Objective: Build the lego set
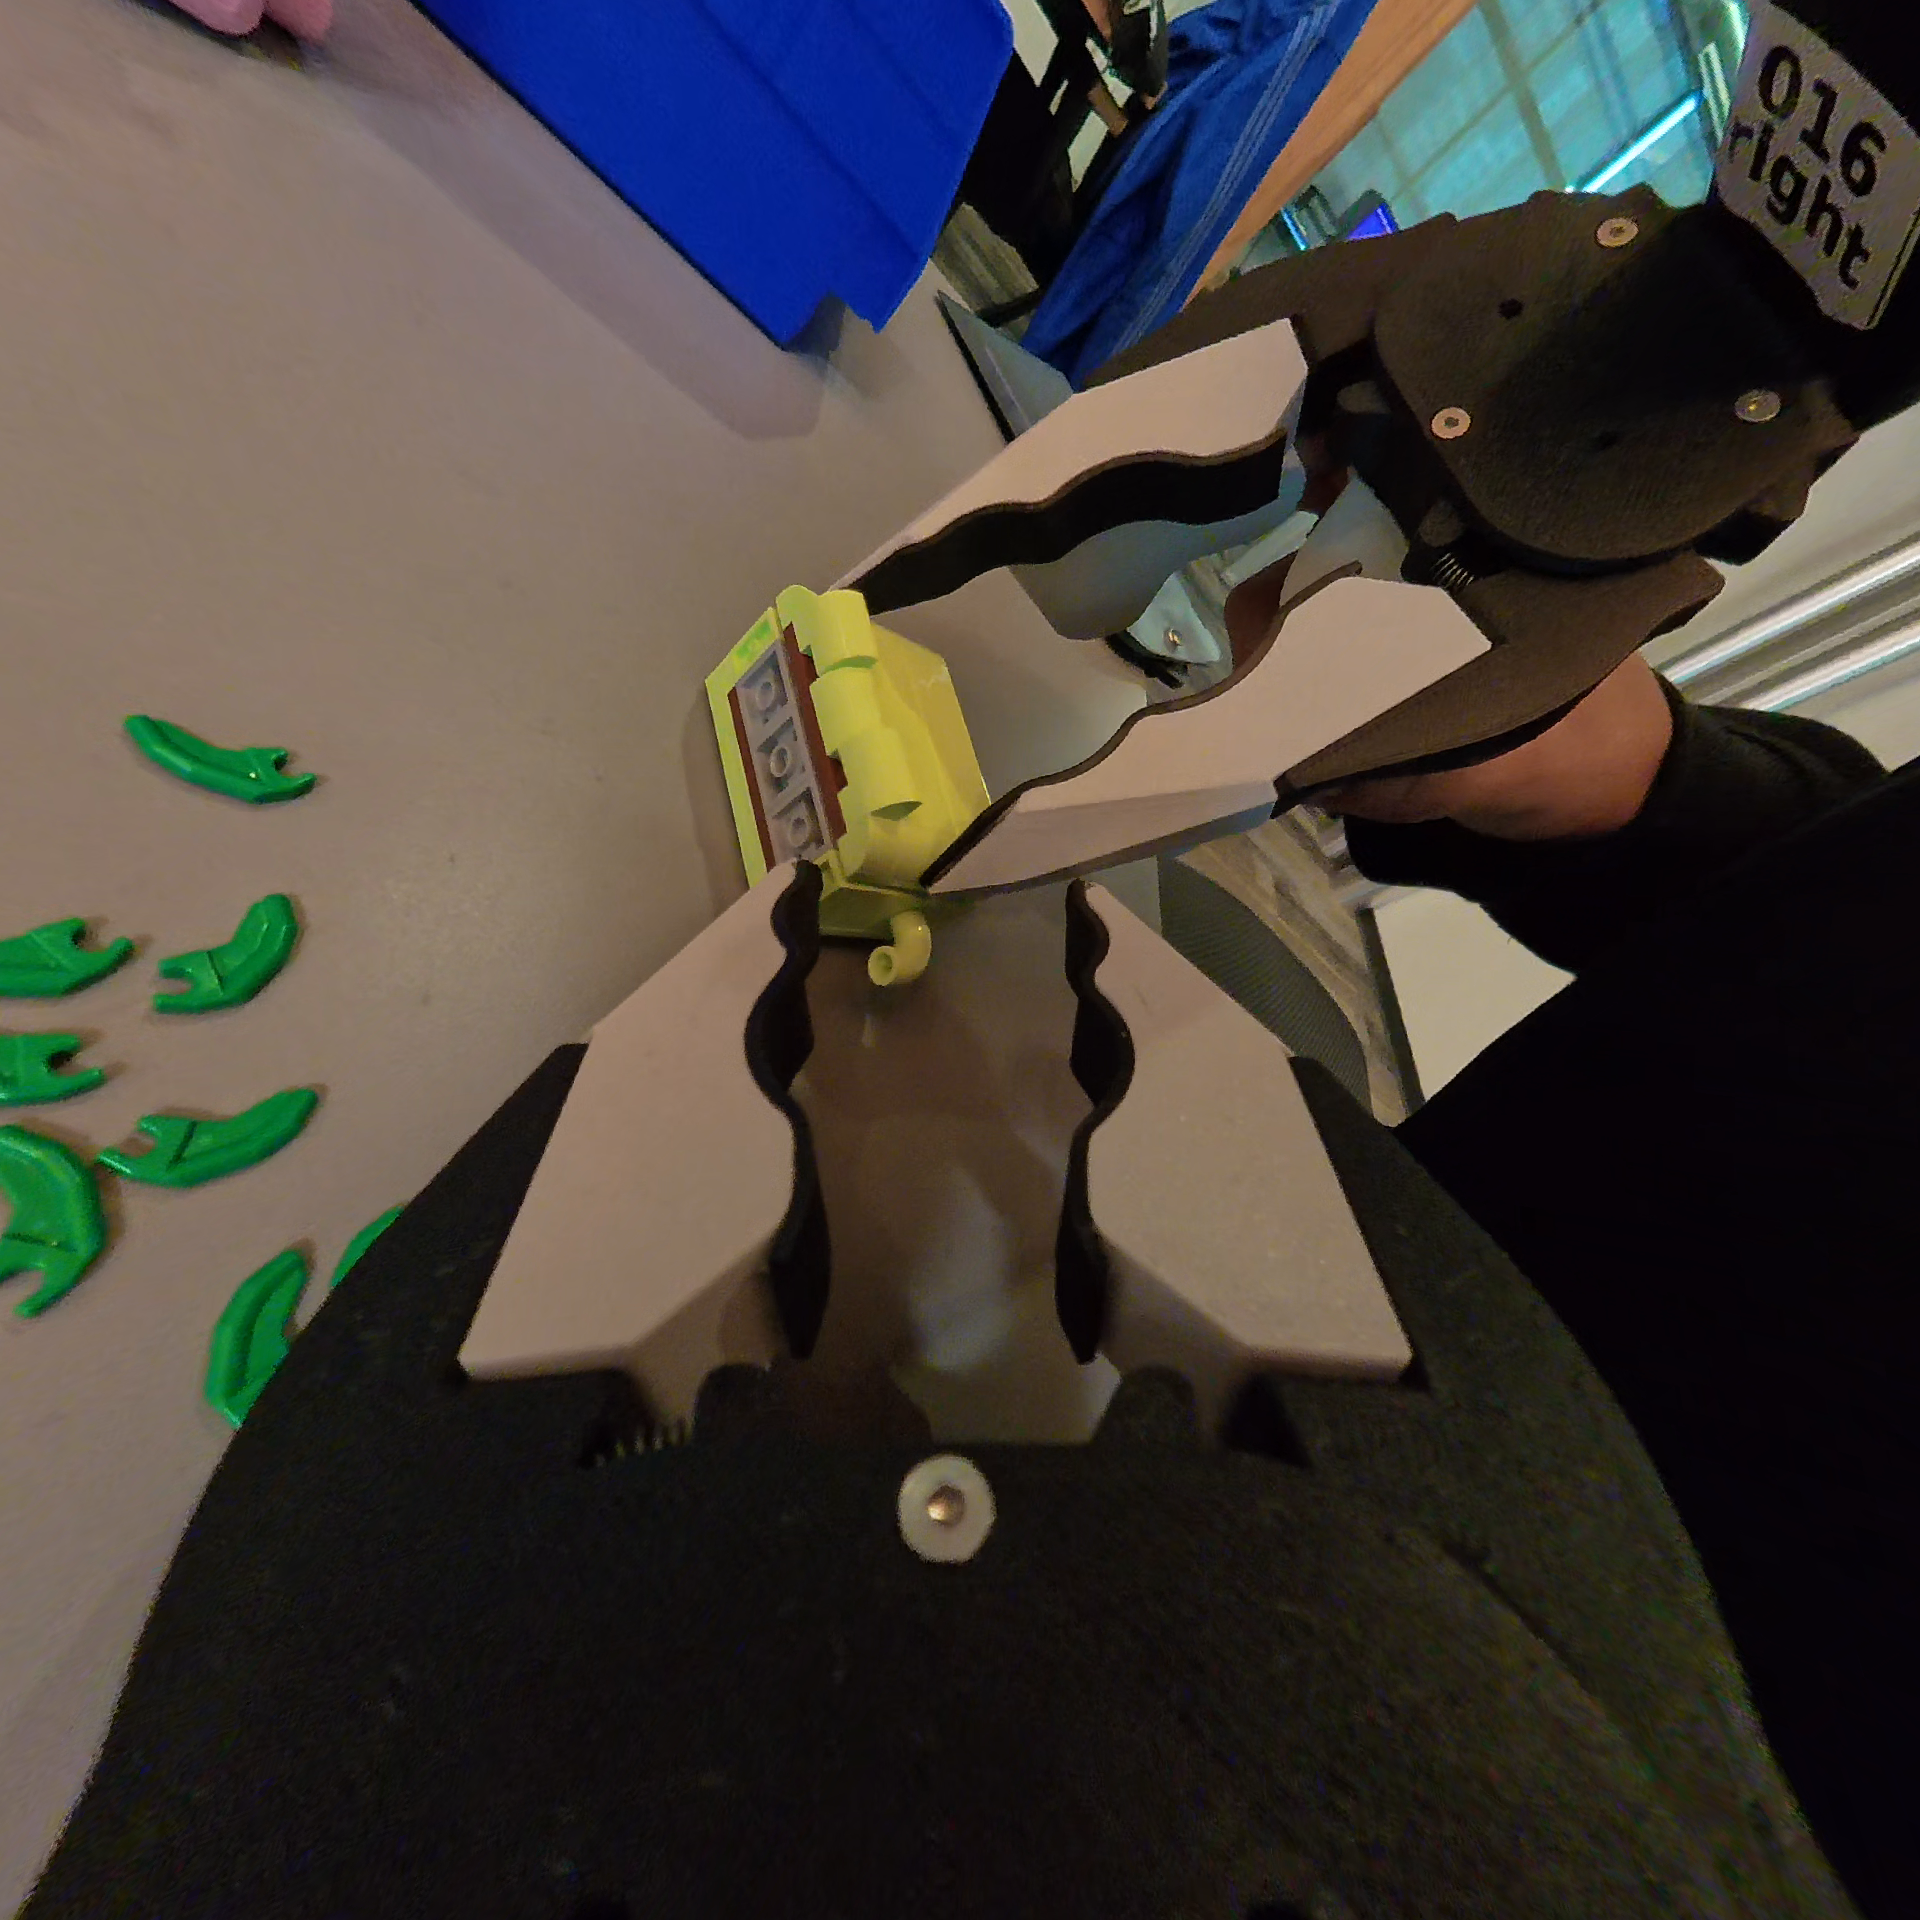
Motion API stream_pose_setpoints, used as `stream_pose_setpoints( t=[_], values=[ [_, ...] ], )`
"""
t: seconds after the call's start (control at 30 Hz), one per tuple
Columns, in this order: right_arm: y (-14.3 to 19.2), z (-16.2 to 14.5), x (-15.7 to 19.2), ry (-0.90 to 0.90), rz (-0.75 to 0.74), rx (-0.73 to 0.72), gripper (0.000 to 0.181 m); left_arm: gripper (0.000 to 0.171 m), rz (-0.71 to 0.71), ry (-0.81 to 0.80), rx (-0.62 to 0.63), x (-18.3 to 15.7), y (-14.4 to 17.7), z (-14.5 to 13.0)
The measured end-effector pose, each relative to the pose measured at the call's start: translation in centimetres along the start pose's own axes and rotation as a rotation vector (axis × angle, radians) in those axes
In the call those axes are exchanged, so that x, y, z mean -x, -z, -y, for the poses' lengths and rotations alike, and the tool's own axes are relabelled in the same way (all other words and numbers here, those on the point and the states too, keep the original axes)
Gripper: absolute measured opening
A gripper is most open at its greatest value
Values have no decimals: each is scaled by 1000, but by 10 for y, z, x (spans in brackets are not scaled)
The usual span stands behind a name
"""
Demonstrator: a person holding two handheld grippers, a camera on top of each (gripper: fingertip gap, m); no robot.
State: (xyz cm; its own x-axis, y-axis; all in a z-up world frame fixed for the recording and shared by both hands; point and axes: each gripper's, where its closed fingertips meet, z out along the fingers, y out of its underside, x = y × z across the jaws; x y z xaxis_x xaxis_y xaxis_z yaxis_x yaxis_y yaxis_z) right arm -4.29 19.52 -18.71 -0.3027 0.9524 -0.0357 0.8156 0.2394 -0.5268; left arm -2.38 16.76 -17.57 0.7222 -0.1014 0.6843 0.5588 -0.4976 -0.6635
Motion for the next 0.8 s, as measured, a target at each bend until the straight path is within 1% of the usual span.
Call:
stream_pose_setpoints(
  t=[0.5,0.67,0.8],
  values=[
    [1,-3,-7,31,33,121,63,44,-12,21,-14,0,2,1],
    [2,-6,-4,70,33,185,63,44,-12,25,-13,1,2,1],
    [2,-5,-4,59,32,197,62,43,-16,29,-10,1,1,1]
  ],
)
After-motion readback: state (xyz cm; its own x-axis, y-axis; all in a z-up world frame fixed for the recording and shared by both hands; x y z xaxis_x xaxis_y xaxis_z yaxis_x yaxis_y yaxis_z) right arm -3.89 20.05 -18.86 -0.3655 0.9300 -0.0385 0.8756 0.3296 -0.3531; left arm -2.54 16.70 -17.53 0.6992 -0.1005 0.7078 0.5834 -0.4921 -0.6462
